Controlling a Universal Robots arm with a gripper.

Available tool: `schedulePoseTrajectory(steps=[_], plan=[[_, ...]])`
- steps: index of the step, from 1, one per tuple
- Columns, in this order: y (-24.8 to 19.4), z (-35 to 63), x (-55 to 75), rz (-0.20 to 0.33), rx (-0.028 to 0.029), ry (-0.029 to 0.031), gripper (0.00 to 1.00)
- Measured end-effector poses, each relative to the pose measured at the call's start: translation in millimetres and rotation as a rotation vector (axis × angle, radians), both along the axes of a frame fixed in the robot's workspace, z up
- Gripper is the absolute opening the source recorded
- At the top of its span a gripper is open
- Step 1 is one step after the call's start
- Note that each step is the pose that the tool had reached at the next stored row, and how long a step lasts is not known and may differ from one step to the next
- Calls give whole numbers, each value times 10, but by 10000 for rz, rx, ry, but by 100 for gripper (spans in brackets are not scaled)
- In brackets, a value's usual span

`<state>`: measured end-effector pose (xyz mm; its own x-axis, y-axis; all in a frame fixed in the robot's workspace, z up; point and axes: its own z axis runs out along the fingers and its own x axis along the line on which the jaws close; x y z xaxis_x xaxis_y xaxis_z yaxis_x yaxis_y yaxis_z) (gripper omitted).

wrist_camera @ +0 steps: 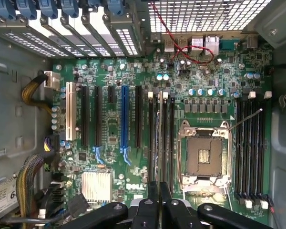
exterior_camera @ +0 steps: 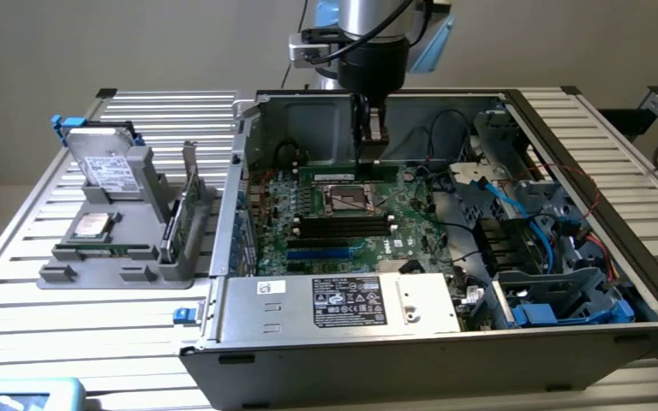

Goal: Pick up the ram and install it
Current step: 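Insert the ram into the slot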

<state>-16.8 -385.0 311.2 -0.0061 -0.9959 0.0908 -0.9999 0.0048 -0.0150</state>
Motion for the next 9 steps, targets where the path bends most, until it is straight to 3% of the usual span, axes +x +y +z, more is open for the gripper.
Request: schedulePoseTrajectory(steps=[9], plan=[[-45,-156,0,-1,2,0,13]])
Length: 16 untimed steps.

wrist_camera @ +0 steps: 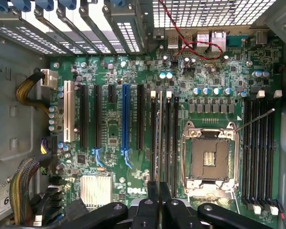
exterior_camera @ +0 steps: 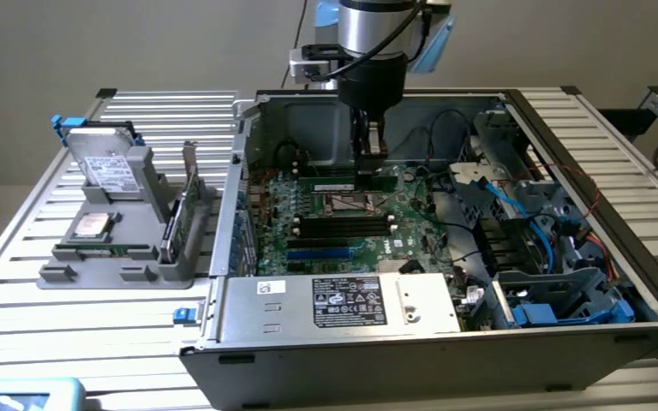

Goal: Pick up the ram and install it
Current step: 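Insert the ram into the slot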

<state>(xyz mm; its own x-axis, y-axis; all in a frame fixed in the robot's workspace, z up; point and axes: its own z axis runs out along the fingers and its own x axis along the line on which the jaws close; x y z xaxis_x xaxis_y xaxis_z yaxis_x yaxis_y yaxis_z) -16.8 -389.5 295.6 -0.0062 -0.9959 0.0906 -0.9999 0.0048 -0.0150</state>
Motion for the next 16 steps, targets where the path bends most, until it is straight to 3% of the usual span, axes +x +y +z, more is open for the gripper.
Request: schedulePoseTrajectory(steps=[5,16], plan=[[-1,-87,1,-3,-5,1,13],[8,-199,1,-2,-75,0,13]])
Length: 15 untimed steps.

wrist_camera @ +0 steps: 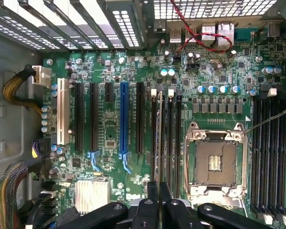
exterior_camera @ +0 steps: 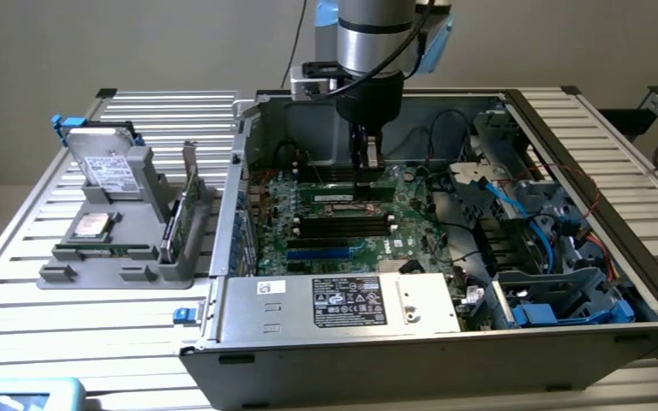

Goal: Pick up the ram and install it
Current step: 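Insert the ram into the slot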

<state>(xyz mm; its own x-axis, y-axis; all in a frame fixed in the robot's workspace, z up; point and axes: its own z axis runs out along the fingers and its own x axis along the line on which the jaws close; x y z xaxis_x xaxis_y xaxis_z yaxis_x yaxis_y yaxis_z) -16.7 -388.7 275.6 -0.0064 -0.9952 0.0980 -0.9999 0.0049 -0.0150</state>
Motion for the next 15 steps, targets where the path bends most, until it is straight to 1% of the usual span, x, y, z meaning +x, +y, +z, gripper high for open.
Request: schedulePoseTrajectory(steps=[1,4,5,8,10,11,15], plan=[[3,-15,0,-1,-14,0,13],[4,-54,0,0,-88,0,13],[6,-66,-1,-1,-125,0,13],[34,-91,0,-1,-271,0,13],[47,-112,0,-1,-333,-6,13],[48,-121,0,-1,-345,-6,13],[48,-178,0,0,-347,-7,13]])
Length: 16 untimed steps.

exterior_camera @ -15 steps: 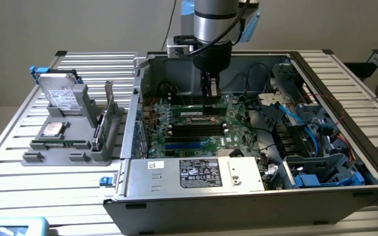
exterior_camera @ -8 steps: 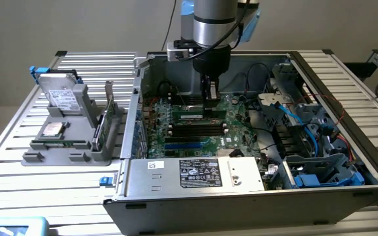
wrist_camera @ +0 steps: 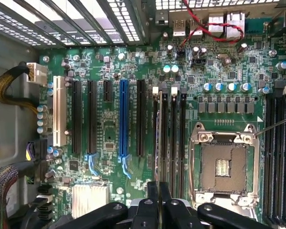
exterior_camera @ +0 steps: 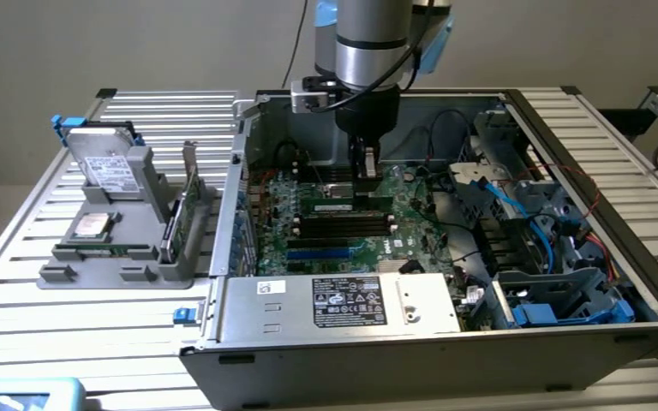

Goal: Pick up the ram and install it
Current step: 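Insert the ram into the slot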

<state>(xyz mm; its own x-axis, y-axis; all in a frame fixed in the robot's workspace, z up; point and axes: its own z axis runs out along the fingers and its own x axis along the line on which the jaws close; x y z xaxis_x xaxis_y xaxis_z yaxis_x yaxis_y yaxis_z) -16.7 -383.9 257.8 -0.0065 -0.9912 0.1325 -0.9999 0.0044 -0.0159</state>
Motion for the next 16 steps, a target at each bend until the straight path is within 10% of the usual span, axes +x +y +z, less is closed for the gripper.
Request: schedulePoseTrajectory(steps=[16], plan=[[0,-118,0,2,0,-5,13]])
